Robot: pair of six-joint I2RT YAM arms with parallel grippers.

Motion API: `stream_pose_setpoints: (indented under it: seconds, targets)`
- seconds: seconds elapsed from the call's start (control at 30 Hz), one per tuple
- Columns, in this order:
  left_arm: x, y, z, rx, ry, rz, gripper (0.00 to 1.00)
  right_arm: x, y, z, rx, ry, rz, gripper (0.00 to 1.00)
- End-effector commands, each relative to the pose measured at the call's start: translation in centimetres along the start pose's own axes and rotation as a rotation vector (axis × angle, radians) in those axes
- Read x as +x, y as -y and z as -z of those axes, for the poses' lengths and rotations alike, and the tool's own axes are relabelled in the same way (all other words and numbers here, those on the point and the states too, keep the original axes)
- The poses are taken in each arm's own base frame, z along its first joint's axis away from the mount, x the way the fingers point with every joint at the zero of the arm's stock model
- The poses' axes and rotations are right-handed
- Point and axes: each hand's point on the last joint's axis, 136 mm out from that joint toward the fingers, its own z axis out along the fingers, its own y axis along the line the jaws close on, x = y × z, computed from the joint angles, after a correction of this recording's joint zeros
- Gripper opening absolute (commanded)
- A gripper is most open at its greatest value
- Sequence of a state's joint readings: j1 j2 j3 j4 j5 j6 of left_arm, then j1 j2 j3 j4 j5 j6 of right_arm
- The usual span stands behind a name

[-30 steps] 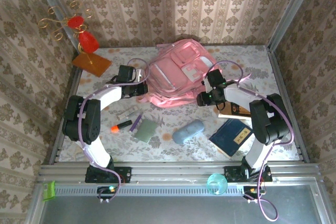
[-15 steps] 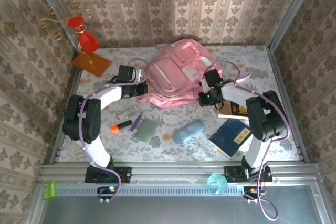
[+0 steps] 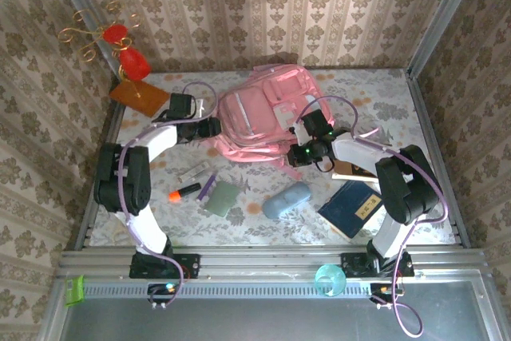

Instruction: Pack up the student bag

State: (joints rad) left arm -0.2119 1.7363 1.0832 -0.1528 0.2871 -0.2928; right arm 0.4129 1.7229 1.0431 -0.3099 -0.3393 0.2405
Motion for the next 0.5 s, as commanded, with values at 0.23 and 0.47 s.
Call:
stream_pose_setpoints:
  seconds: [0.23, 0.47]
  targets:
    - [4.4, 4.0, 7.6, -0.138, 0.197, -0.109, 0.76, -0.7, -1.8, -1.3, -0.133, 0.012, -0.045, 0.01]
    - [11.0, 16.6, 3.9, 0.203, 0.098, -0.301, 0.49, -1.6, -3.4, -0.7, -0.216, 0.027, -0.062, 0.0]
